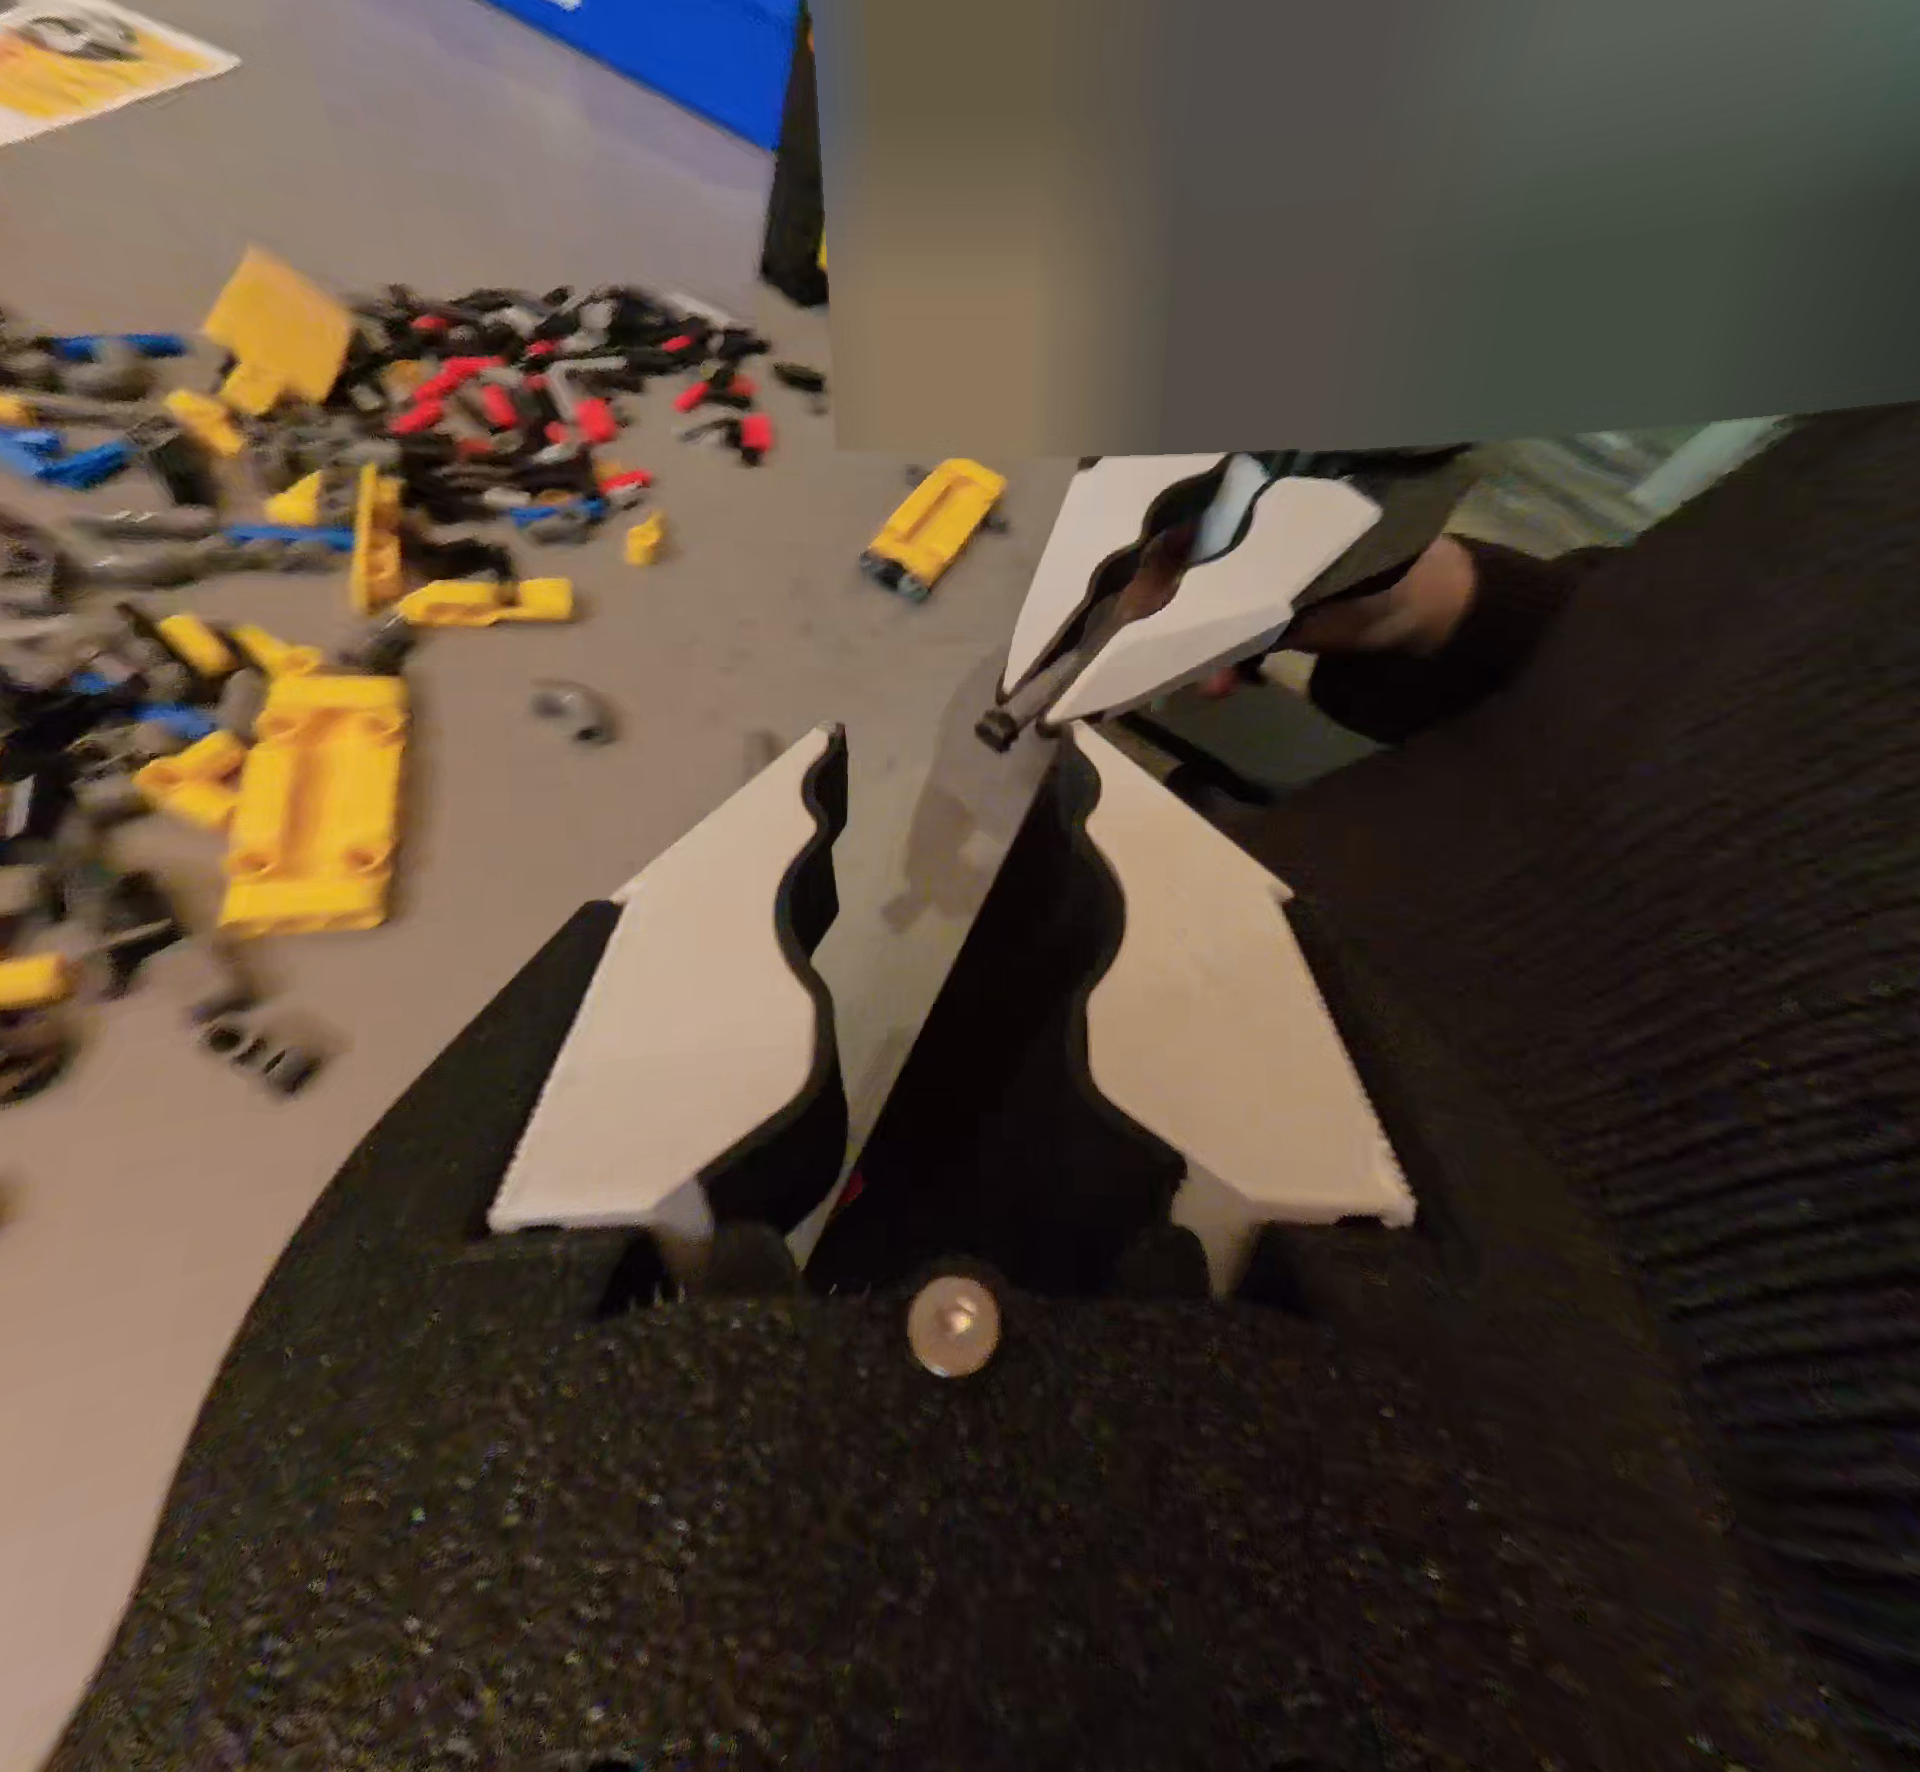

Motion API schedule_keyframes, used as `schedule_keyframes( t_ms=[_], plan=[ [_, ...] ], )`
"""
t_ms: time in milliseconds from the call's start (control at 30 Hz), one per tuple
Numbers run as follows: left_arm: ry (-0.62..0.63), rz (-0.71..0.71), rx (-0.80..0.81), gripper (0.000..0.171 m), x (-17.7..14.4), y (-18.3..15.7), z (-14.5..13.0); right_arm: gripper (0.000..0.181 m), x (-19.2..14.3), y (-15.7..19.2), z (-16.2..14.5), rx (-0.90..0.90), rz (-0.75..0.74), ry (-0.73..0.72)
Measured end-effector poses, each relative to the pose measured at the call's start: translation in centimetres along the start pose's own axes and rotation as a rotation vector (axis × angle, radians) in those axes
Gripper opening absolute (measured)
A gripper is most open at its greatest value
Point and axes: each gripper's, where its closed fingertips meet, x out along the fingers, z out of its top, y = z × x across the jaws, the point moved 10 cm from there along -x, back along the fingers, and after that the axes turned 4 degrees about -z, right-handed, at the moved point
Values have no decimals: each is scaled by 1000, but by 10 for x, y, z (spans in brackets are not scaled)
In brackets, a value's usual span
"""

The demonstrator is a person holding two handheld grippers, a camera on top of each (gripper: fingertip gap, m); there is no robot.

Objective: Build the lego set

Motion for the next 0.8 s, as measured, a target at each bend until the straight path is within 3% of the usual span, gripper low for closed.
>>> schedule_keyframes(
  t_ms=[133,333,500,633,800],
  plan=[
    [70,86,35,40,-2,6,-10,6,18,0,0,-13,-37,98],
    [106,-14,-56,40,1,16,-10,6,25,-8,5,-22,-93,104],
    [90,84,-5,40,-8,32,-7,6,20,-9,5,-10,-52,26],
    [54,-113,-102,40,-4,37,-12,6,18,-5,5,-59,-50,-13],
    [-66,-190,-135,40,-7,43,-4,6,16,-5,6,-67,-49,-52]
  ],
)
